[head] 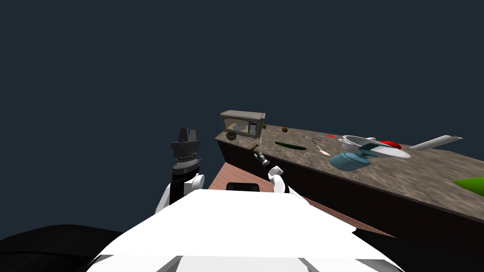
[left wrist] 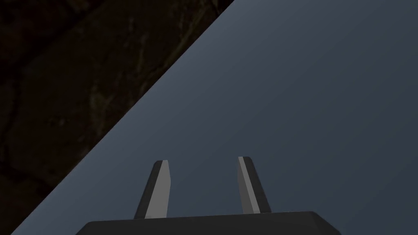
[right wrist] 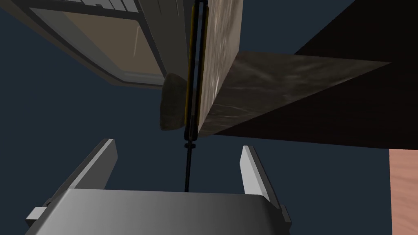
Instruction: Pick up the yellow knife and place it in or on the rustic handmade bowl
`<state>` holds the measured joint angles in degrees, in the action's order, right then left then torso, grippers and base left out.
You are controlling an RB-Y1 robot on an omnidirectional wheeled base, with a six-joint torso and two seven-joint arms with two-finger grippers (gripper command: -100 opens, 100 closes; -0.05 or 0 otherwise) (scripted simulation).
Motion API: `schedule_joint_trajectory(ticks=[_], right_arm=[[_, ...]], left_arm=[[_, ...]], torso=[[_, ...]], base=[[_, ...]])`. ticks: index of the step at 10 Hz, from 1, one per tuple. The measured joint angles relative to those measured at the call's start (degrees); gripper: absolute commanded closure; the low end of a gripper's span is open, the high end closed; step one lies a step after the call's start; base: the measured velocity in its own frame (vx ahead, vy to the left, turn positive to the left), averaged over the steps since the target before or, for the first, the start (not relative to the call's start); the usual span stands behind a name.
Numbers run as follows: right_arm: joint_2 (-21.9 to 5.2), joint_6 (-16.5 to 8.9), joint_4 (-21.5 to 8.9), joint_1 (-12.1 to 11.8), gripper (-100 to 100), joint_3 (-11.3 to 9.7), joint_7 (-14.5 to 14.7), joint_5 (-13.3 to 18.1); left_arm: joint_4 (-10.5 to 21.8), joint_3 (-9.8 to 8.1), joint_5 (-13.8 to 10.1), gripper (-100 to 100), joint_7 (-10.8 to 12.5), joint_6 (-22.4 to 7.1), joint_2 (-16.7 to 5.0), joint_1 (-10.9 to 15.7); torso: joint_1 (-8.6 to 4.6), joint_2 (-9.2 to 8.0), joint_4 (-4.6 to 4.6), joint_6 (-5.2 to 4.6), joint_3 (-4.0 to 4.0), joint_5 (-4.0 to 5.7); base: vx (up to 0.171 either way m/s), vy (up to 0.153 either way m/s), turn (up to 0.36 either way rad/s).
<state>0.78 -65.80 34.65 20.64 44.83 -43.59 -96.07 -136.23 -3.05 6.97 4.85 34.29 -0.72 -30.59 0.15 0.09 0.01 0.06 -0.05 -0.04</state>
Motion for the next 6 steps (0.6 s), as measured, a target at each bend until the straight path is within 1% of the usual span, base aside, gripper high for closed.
schedule_joint_trajectory(ticks=[1, 2, 3, 4, 6], right_arm=[[1.23, 0.06, -0.07, 0.11, -100, 0.18, 0.3, 0.01], [1.38, 0.09, -0.09, 0.13, 0, 0.19, 0.4, 0.02], [1.36, 0.09, -0.09, 0.13, -100, 0.19, 0.39, 0.02], [1.36, 0.09, -0.09, 0.13, 100, 0.19, 0.39, 0.02], [1.36, 0.09, -0.09, 0.13, 100, 0.19, 0.39, 0.02]], left_arm=[[0.0, 0.0, 0.0, 0, 0.0, 0.0, 0.0, 0.0], [0.0, 0.0, 0.0, 0, 0.0, 0.0, 0.0, 0.0], [0.0, 0.0, 0.0, 0, 0.0, 0.0, 0.0, 0.0], [0.0, 0.0, 0.0, 0, 0.0, 0.0, 0.0, 0.0], [0.0, 0.0, 0.0, 0, 0.0, 0.0, 0.0, 0.0]], torso=[[0.01, 0.01, 0.0, 0.0, -0.01, 0.0], [-0.02, -0.02, 0.0, -0.01, 0.01, 0.0], [-0.03, -0.05, -0.01, -0.01, 0.03, 0.0], [-0.04, -0.06, -0.01, -0.01, 0.03, 0.0], [-0.04, -0.07, -0.01, -0.01, 0.04, 0.0]], base=[[0.01, 0.003, 0.0], [0.0, 0.0, 0.0], [0.0, 0.0, 0.0], [0.0, 0.0, 0.0], [0.0, 0.0, 0.0]])
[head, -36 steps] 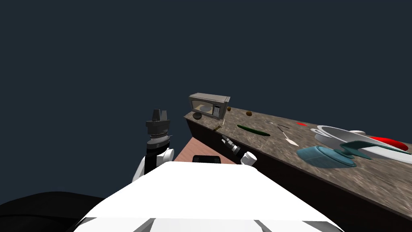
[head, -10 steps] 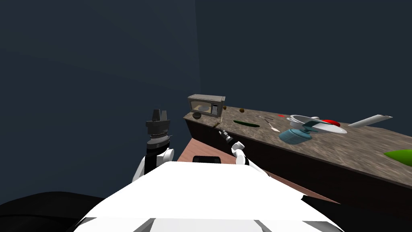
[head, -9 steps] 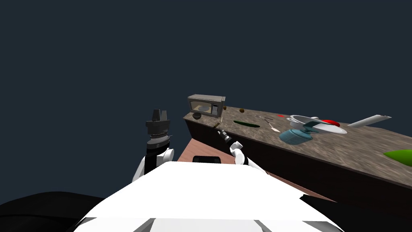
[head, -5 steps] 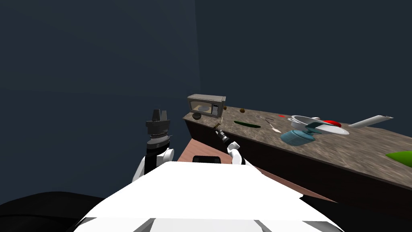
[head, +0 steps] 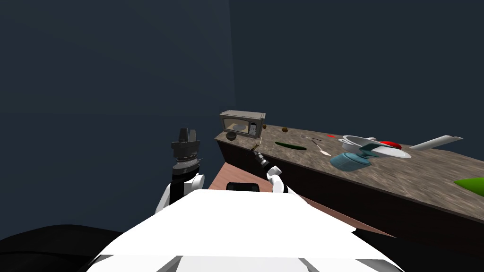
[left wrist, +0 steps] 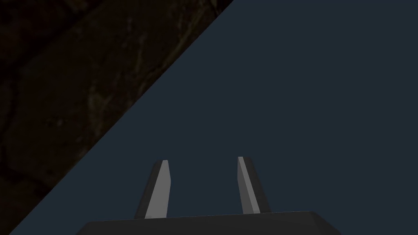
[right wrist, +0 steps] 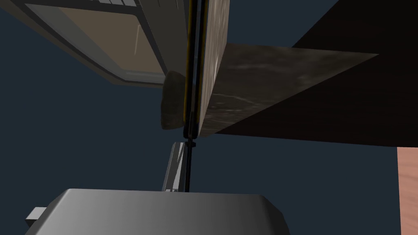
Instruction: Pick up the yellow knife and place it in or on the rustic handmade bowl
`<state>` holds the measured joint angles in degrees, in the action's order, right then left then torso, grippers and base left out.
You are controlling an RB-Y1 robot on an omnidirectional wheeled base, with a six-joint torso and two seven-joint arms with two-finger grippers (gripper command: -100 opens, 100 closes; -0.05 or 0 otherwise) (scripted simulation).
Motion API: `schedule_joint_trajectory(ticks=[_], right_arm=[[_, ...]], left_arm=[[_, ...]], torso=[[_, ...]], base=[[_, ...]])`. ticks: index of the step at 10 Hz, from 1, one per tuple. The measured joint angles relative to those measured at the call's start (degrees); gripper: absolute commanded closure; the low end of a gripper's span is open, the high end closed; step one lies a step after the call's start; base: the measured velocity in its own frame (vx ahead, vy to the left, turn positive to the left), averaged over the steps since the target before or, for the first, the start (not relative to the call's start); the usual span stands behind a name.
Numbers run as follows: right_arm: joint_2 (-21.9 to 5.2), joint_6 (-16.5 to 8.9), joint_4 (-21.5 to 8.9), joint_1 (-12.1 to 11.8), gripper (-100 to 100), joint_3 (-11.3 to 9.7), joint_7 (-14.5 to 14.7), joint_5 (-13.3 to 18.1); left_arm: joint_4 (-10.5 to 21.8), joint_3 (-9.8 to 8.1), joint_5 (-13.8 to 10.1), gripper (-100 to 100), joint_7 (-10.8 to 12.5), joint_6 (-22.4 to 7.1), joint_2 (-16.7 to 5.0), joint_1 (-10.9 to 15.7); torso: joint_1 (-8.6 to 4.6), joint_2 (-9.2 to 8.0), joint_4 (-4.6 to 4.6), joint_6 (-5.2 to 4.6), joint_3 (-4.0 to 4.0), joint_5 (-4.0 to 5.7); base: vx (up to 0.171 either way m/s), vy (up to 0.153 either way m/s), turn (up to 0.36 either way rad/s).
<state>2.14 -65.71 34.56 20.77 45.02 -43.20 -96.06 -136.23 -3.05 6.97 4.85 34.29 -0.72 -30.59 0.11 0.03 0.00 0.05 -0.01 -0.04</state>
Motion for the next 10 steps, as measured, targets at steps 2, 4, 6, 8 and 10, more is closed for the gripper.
schedule_joint_trajectory(ticks=[2, 4, 6, 8, 10], right_arm=[[0.0, 0.0, 0.0, 0.0, 100, 0.0, 0.0, 0.0], [0.0, 0.0, 0.0, 0.0, -100, 0.0, 0.0, 0.0], [-3.46, 0.25, -3.97, 1.42, -100, 0.53, 2.21, -0.84], [-2.67, 0.23, -0.57, -0.24, -100, -0.08, 0.31, -0.17], [-3.99, 0.39, 0.71, -0.89, -100, -0.33, -0.51, -0.13]], left_arm=[[0.0, 0.0, 0.0, 0, 0.0, 0.0, 0.0, 0.0], [0.0, 0.0, 0.0, 0, 0.0, 0.0, 0.0, 0.0], [0.0, 0.0, 0.0, 0, 0.0, 0.0, 0.0, 0.0], [0.0, 0.0, 0.0, 0, 0.0, 0.0, 0.0, 0.0], [0.0, 0.0, 0.0, 0, 0.0, 0.0, 0.0, 0.0]], torso=[[0.0, 0.0, 0.0, 0.0, 0.0, 0.0], [0.0, 0.0, 0.0, 0.0, 0.0, 0.0], [0.01, -0.09, -0.02, -0.01, 0.05, 0.0], [0.02, -0.05, -0.02, 0.0, 0.03, 0.0], [0.02, -0.09, -0.02, 0.0, 0.05, -0.01]], base=[[0.0, 0.0, 0.0], [-0.012, 0.003, -0.001], [-0.023, 0.01, -0.004], [-0.014, 0.006, 0.0], [-0.034, 0.016, -0.005]])
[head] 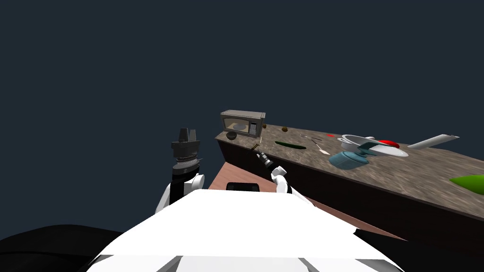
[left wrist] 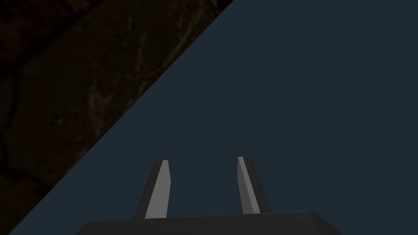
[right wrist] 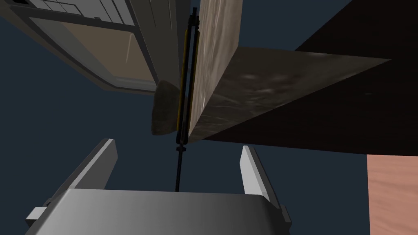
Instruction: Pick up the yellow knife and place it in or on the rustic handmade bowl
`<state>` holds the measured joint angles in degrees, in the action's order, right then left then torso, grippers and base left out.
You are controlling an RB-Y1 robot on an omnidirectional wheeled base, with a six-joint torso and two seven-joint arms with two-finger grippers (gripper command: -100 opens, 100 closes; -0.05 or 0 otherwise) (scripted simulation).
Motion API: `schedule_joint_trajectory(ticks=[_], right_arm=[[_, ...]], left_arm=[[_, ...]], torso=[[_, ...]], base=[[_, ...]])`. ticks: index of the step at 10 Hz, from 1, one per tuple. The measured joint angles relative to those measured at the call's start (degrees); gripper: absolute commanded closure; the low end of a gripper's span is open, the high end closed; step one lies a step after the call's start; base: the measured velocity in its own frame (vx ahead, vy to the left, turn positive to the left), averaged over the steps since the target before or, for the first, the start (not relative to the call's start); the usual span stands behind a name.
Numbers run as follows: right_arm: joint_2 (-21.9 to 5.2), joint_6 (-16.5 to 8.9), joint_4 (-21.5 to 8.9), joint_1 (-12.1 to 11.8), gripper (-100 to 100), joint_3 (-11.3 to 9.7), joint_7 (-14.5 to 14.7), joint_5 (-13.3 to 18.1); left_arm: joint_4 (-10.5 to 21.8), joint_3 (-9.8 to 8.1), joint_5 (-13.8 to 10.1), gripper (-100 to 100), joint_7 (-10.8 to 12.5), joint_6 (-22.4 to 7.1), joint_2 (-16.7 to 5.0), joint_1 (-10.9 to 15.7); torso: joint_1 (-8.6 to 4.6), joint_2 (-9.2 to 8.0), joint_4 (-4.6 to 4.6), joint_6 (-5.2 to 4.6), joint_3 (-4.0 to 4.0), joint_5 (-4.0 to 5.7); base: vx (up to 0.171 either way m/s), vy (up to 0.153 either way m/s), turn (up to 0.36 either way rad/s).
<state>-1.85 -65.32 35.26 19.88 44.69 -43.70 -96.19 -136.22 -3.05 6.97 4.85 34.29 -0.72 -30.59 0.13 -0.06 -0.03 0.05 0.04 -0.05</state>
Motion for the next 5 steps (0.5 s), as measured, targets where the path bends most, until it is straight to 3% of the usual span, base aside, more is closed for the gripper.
schedule_joint_trajectory(ticks=[1, 3, 5], right_arm=[[-0.6, 0.23, 1.52, -0.84, -100, -0.32, -0.6, 0.16], [-1.81, 0.39, -0.32, -0.29, -100, -0.09, 0.28, -0.25], [-4.4, 0.85, -2.34, 0.01, -100, -0.05, 1.35, -0.87]], left_arm=[[0.0, 0.0, 0.0, 0, 0.0, 0.0, 0.0, 0.0], [0.0, 0.0, 0.0, 0, 0.0, 0.0, 0.0, 0.0], [0.0, 0.0, 0.0, 0, 0.0, 0.0, 0.0, 0.0]], torso=[[0.02, -0.07, -0.01, -0.02, 0.04, -0.01], [0.01, -0.01, 0.0, 0.0, 0.01, 0.0], [0.06, -0.13, -0.02, -0.01, 0.07, -0.01]], base=[[-0.046, 0.016, -0.008], [-0.024, 0.012, 0.0], [-0.09, 0.054, -0.011]])
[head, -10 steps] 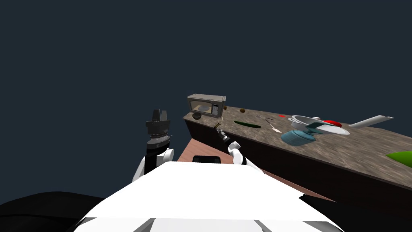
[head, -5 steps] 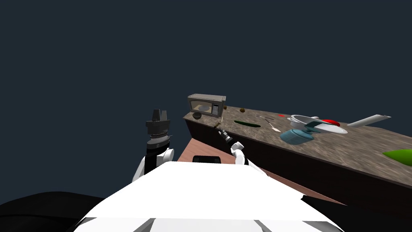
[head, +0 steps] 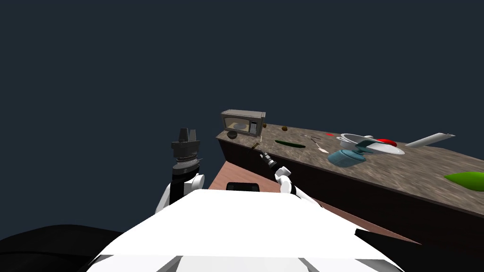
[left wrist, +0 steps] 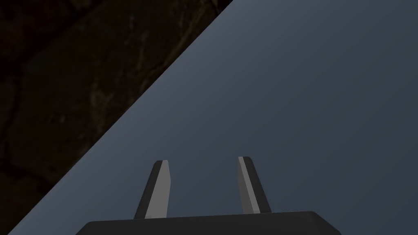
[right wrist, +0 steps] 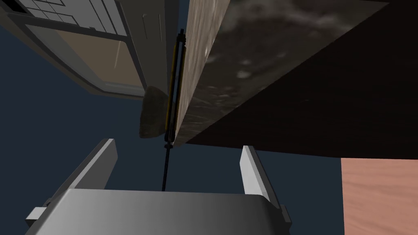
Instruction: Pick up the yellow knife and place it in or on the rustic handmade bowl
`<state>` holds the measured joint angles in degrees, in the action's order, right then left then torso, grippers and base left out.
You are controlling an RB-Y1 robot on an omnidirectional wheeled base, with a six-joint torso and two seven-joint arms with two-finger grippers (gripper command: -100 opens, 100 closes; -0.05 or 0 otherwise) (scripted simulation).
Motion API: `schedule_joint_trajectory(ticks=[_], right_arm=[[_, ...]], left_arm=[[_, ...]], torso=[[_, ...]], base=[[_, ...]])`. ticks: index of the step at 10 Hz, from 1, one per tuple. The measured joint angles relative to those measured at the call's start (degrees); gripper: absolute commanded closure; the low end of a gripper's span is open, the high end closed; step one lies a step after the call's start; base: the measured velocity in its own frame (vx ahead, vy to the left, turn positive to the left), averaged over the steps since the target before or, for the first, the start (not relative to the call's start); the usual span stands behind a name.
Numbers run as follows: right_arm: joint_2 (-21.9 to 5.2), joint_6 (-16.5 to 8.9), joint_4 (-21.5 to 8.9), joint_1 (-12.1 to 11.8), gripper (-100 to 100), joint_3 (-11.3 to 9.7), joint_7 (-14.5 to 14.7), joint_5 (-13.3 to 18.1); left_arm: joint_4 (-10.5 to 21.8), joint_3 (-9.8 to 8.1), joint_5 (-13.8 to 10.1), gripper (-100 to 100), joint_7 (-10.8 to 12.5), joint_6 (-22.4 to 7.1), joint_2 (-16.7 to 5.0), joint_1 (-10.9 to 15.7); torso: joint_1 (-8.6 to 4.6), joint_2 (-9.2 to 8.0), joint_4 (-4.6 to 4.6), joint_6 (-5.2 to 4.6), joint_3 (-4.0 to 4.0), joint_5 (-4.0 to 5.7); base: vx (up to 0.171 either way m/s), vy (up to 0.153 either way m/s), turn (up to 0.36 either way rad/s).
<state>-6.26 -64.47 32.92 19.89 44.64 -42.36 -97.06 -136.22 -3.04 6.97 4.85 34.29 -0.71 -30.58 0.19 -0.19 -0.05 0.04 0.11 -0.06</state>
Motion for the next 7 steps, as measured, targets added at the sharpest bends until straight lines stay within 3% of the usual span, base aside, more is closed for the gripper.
schedule_joint_trajectory(ticks=[1, 3, 5, 7], right_arm=[[-1.96, 0.61, -1.55, 0.07, -100, -0.09, 0.68, -0.56], [-2.46, 1.61, -0.29, -1.82, -100, -0.63, 0.6, -0.97], [-1.51, 3.72, 3.86, -5.18, -100, -1.88, -1.05, -1.2], [-1.82, 5.15, 0.71, -5.48, -100, -1.74, 0.94, -2.6]], left_arm=[[0.0, 0.0, 0.0, 0, 0.0, 0.0, 0.0, 0.0], [0.0, 0.0, 0.0, 0, 0.0, 0.0, 0.0, 0.0], [0.0, 0.01, 0.0, 0, 0.0, 0.0, 0.01, 0.01], [0.0, 0.01, 0.0, 0, 0.0, 0.0, 0.01, 0.0]], torso=[[0.12, -0.16, -0.03, 0.0, 0.09, -0.02], [0.14, -0.17, -0.04, 0.01, 0.1, -0.02], [0.26, -0.24, -0.04, 0.0, 0.13, -0.04], [0.28, -0.22, -0.05, 0.01, 0.13, -0.05]], base=[[-0.102, 0.056, -0.013], [-0.088, 0.068, -0.008], [-0.113, 0.092, -0.016], [-0.119, 0.119, -0.027]])
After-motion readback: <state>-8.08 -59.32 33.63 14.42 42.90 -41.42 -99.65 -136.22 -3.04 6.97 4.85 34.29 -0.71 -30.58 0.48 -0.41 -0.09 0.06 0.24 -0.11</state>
